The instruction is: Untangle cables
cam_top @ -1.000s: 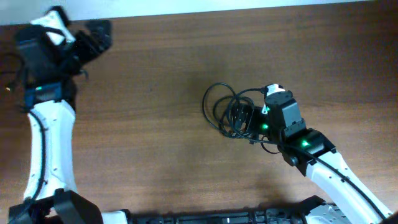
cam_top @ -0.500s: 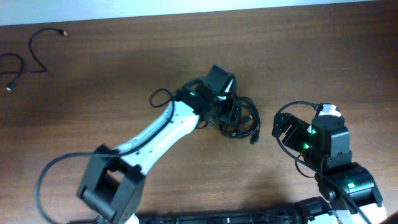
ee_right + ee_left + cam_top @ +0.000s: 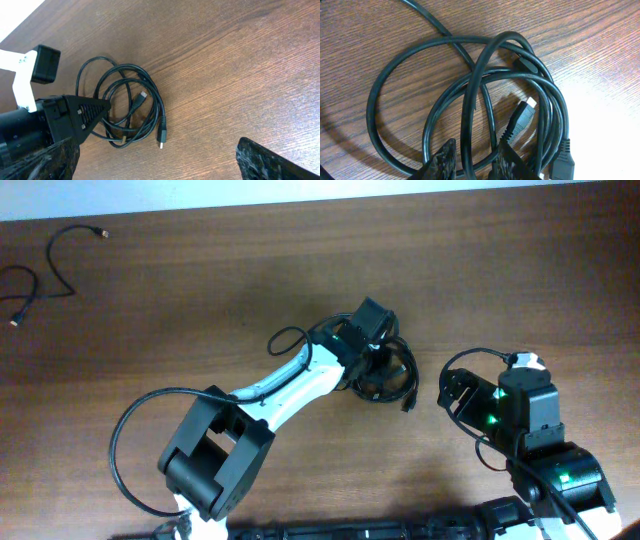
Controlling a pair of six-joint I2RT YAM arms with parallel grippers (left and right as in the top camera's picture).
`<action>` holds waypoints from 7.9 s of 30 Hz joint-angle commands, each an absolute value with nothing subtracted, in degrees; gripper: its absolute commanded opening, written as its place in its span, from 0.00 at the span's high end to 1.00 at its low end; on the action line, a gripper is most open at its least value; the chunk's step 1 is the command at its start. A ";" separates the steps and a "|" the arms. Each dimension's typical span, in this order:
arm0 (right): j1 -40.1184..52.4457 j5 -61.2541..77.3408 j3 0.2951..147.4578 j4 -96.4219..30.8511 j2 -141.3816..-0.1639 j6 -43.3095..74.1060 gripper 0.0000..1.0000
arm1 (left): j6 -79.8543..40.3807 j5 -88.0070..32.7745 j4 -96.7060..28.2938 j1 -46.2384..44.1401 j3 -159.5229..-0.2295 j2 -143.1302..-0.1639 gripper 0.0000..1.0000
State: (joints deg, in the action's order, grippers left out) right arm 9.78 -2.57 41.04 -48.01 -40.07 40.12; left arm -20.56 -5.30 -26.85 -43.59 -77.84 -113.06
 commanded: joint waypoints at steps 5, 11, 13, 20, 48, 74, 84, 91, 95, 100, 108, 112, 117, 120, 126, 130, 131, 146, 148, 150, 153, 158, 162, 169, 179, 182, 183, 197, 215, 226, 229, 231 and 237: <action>9.30 -3.25 41.21 -49.36 -39.86 40.10 0.02 | -20.49 -5.10 -26.37 -44.38 -77.82 -116.05 1.00; 9.32 4.56 41.21 -48.73 -44.86 40.10 0.01 | -20.47 -5.10 -29.50 -35.03 -86.85 -97.71 1.00; 9.37 5.72 41.21 -46.46 -49.30 40.10 0.01 | -20.45 -5.08 -29.41 -33.30 -86.85 -90.28 1.00; 9.37 36.97 41.21 -24.80 -67.13 27.75 0.00 | -22.96 -3.49 -29.41 -33.21 -86.85 -83.85 1.00; -18.65 27.16 41.21 -17.28 -76.60 26.26 0.01 | -25.19 -28.99 -30.06 -13.63 -86.83 -74.15 1.00; 3.73 21.21 41.21 -2.52 -76.25 38.24 0.38 | -3.27 -45.23 -38.65 -24.38 -86.83 -84.68 1.00; -1.96 38.74 41.21 -12.60 -76.23 26.79 0.18 | 0.05 -35.77 -38.13 -24.03 -86.83 -84.64 1.00; -1.78 44.31 41.21 1.15 -76.25 59.27 0.16 | 0.08 -36.18 -38.54 -28.12 -86.83 -84.64 1.00; 2.76 44.01 41.21 3.68 -76.42 60.58 0.56 | 0.05 -36.18 -37.76 -30.59 -86.83 -84.64 1.00; 0.93 39.97 41.21 3.68 -78.08 54.11 0.96 | -0.01 -30.17 -37.01 -29.54 -86.85 -84.36 1.00; -33.10 17.69 41.21 -29.17 -77.56 33.43 0.96 | -0.64 -12.75 -30.41 -2.72 -86.85 -65.45 1.00; -35.86 15.29 41.15 -32.67 -77.58 32.73 0.96 | -0.86 -6.20 -29.54 1.58 -86.85 -66.52 1.00; -35.86 2.11 41.15 -38.70 -77.62 31.70 0.96 | -6.20 10.57 -21.61 1.67 -86.85 -74.74 1.00; -35.59 2.52 41.15 -38.83 -77.62 31.73 0.96 | -6.50 10.55 -17.21 1.67 -86.85 -82.50 1.00; -32.14 2.50 41.15 -38.59 -77.62 31.75 0.96 | -16.91 10.94 -17.67 6.87 -86.85 -94.74 1.00; -32.14 2.55 41.15 -38.61 -77.62 31.77 0.96 | -22.26 12.91 -21.78 15.25 -86.83 -104.95 1.00; -32.14 3.07 41.15 -38.63 -77.62 31.75 0.96 | -24.10 11.60 -21.96 15.86 -86.83 -108.18 1.00; 19.55 22.72 41.17 -11.86 -77.62 31.70 0.96 | -28.86 -18.74 -28.23 15.86 -87.07 -96.38 0.01; 18.06 22.52 41.17 -11.94 -77.62 31.75 0.56 | -28.45 -25.93 -35.24 13.80 -87.05 -96.40 0.01; 14.22 22.55 41.17 -12.21 -77.60 31.75 0.05 | -22.70 -26.20 -38.26 8.19 -87.05 -96.40 0.01; 6.37 22.76 41.67 -16.84 -76.82 31.73 0.01 | -12.60 -23.53 -38.52 -4.43 -87.05 -96.40 0.01; -9.17 22.65 41.91 -34.85 -73.47 22.83 0.01 | -11.86 2.35 -45.06 -24.21 -87.05 -97.17 0.01; -10.20 21.87 41.91 -37.52 -73.47 19.73 0.01 | -10.52 2.35 -48.66 -30.68 -87.02 -104.55 0.01; -10.20 21.87 41.91 -37.56 -73.47 19.75 0.01 | -45.87 -12.10 -59.07 -32.62 -86.91 -114.83 0.00; -10.20 21.85 41.91 -40.32 -73.47 19.73 0.01 | -68.79 -8.67 -57.32 -40.69 -78.87 -121.73 0.61; -10.20 21.87 41.91 -40.58 -73.47 19.73 0.01 | -67.31 -3.09 -57.76 -38.65 -78.96 -121.69 1.00; -10.20 21.82 41.91 -41.08 -73.47 19.70 0.01 | -63.66 -2.35 -57.91 -36.38 -79.59 -121.54 1.00; -10.20 21.85 41.91 -41.17 -73.47 19.73 0.01 | -58.37 14.37 -77.23 30.98 -83.92 -78.02 1.00; -10.15 21.87 41.91 -40.10 -73.49 19.99 0.01 | -69.87 -1.06 -58.98 49.89 -83.72 -101.19 1.00; -10.15 21.89 41.91 -38.35 -73.49 22.96 0.01 | -67.22 2.83 -61.45 49.78 -83.50 -121.93 0.00; -10.15 21.89 41.91 -38.13 -73.49 22.96 0.01 | -67.26 2.85 -61.10 48.95 -83.48 -121.93 0.87; -10.15 21.89 41.91 -38.15 -73.49 22.96 0.01 | -67.26 3.60 -59.51 47.51 -83.37 -121.93 1.00; -10.15 22.13 41.91 -38.17 -73.49 23.00 0.01 | -74.70 7.38 -50.92 43.55 -83.13 -121.93 1.00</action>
